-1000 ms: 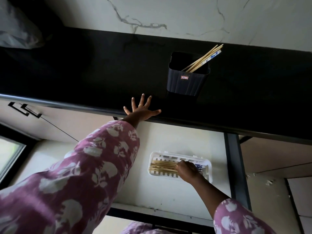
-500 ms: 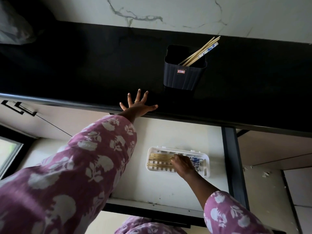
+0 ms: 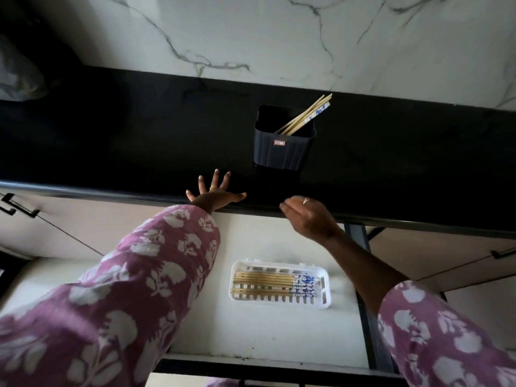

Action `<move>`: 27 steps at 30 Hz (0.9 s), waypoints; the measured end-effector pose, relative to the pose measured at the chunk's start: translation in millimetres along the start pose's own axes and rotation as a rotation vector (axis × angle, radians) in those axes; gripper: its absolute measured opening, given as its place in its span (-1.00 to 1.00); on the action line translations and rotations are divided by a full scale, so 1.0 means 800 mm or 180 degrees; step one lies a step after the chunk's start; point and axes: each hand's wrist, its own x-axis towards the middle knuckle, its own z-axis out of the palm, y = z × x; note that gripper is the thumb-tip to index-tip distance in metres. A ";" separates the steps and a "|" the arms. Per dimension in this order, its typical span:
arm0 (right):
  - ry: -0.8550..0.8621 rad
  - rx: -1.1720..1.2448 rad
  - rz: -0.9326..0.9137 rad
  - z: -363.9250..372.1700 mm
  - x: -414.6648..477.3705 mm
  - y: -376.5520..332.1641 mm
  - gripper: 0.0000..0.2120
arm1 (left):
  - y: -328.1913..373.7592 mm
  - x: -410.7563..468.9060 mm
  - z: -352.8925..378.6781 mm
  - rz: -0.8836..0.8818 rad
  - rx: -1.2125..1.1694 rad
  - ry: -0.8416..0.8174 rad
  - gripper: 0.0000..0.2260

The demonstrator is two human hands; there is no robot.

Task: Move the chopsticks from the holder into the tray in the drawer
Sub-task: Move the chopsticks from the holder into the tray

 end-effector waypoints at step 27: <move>0.1090 0.2439 0.4994 0.043 0.171 0.238 -0.77 | 0.001 0.010 0.002 -0.0117 -0.0078 -0.0059 -0.18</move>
